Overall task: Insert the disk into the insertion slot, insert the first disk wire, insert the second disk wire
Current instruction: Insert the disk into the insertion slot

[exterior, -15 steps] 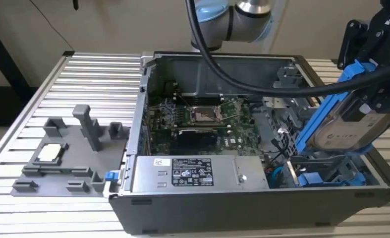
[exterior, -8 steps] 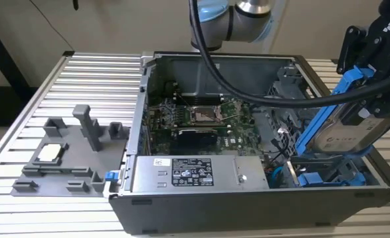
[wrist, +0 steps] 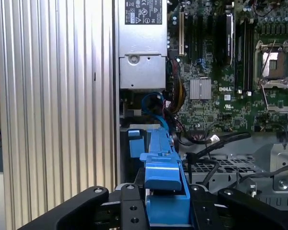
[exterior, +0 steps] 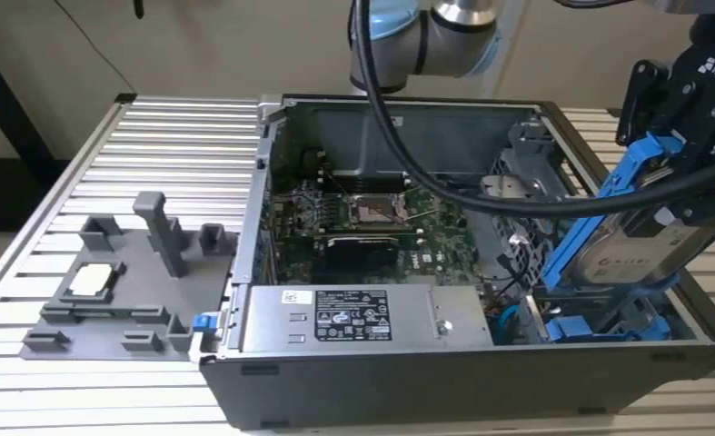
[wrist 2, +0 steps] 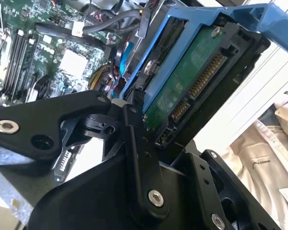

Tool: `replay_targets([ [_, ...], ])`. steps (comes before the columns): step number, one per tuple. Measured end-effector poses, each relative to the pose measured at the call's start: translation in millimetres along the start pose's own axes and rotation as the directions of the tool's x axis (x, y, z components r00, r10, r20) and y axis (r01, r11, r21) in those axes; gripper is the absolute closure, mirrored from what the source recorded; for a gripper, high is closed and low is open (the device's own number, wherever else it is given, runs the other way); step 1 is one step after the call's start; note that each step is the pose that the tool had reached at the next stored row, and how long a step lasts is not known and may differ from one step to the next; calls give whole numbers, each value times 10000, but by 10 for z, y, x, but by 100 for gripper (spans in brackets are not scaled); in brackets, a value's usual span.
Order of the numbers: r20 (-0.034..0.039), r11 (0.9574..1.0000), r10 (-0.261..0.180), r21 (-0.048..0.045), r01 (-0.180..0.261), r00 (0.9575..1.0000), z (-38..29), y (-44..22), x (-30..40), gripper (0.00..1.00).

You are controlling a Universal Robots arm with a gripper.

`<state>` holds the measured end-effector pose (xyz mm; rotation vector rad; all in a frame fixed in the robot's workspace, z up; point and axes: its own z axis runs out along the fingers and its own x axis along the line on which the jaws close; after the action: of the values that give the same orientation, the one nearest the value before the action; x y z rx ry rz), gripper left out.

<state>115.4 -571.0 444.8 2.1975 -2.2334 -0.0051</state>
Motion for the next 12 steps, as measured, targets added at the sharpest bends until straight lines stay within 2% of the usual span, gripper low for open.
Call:
replay_targets([
  [12,-1,10000,-12,0,12,10000,140,-54,-1,67],
])
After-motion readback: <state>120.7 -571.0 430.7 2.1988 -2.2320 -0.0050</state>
